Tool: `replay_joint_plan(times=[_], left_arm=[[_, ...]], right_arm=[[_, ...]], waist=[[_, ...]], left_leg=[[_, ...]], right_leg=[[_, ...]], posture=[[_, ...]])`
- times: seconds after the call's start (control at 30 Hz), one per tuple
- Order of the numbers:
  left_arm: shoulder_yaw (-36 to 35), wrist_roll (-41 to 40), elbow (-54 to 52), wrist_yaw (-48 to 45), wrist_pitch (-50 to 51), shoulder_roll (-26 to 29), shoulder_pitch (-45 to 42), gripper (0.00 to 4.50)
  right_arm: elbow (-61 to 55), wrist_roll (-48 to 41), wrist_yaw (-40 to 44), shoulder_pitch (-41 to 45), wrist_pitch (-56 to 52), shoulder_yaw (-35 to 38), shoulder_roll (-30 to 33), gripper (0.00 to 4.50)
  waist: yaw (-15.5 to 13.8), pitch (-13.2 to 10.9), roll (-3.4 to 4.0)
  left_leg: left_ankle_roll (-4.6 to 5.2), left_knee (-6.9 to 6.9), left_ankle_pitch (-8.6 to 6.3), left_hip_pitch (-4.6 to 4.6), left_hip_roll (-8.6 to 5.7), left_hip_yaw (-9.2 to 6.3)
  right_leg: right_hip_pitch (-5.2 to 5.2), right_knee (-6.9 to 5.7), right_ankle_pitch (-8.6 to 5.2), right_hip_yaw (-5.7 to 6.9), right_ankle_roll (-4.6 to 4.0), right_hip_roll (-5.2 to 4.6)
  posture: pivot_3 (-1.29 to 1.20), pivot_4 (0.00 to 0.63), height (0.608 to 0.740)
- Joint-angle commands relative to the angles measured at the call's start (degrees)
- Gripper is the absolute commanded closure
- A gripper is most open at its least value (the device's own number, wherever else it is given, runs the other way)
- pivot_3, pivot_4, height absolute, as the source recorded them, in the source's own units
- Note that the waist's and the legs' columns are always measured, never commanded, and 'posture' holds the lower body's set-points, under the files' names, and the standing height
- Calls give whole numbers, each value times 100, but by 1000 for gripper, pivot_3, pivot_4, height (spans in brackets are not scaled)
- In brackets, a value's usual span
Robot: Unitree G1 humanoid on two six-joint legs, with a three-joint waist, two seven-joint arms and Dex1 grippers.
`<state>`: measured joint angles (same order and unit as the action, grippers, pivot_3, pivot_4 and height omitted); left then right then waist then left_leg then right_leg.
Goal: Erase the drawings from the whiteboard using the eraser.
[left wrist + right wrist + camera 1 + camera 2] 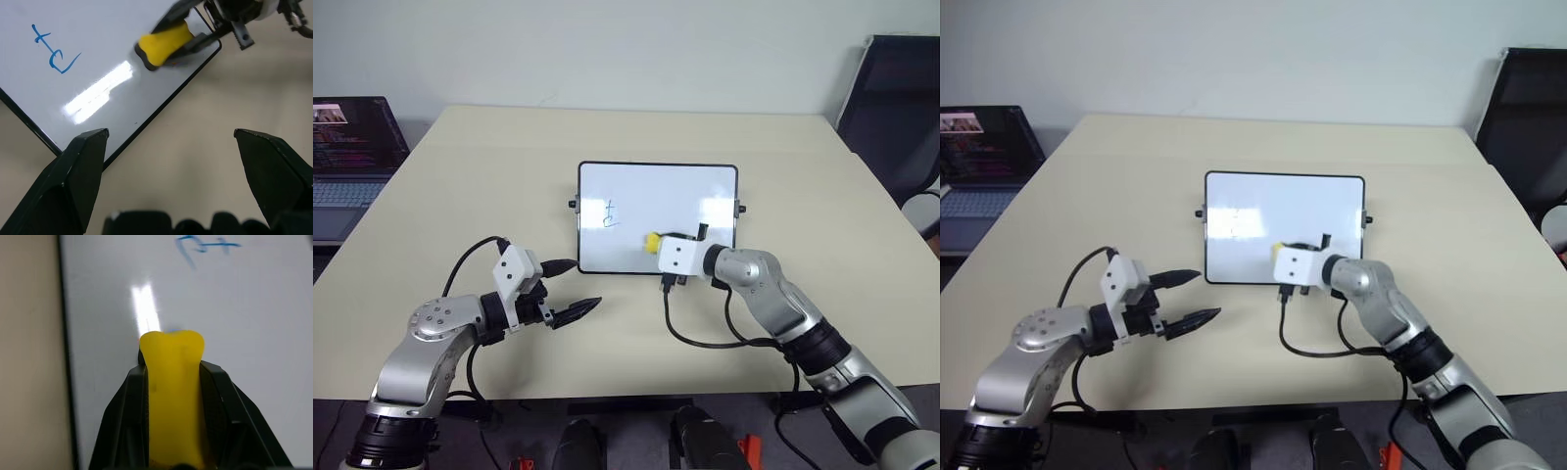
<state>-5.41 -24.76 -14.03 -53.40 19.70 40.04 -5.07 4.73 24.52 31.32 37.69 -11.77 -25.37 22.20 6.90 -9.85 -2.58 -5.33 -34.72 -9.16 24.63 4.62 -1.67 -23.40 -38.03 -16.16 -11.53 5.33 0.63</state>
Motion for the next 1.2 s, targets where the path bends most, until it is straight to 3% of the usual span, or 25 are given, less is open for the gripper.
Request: replay_joint_plan(times=[0.03,0.5,1.03,1.2], left_arm=[[-130,-85,-201,12,-14,27,13,0],[-1118,-476,70,446,272,73,14,0],[-1232,-465,-354,634,430,147,227,0],[-1043,-298,-536,675,422,200,281,0]], right_arm=[[-144,-257,30,-68,-285,416,-41,3398],[-3014,-2702,1126,-1103,-2786,1717,-141,3398],[-3142,-3076,851,-1066,-2786,1244,-4,3398],[-2646,-2664,559,-755,-2294,937,-54,3398]], waist=[[-11,0,-1],[-56,-6,7],[-49,-6,8],[-40,-6,8]], left_leg=[[0,-1,0,1,-1,0],[-24,92,-18,26,8,-4],[-30,81,-22,26,8,-3],[-30,81,-22,25,8,-3]], right_leg=[[3,0,0,0,0,0],[-22,-4,-29,23,11,4],[-19,-3,-54,21,-11,3],[-18,-4,-53,21,-10,3]], posture=[[0,150,740],[0,150,740],[0,150,740],[0,150,740]])
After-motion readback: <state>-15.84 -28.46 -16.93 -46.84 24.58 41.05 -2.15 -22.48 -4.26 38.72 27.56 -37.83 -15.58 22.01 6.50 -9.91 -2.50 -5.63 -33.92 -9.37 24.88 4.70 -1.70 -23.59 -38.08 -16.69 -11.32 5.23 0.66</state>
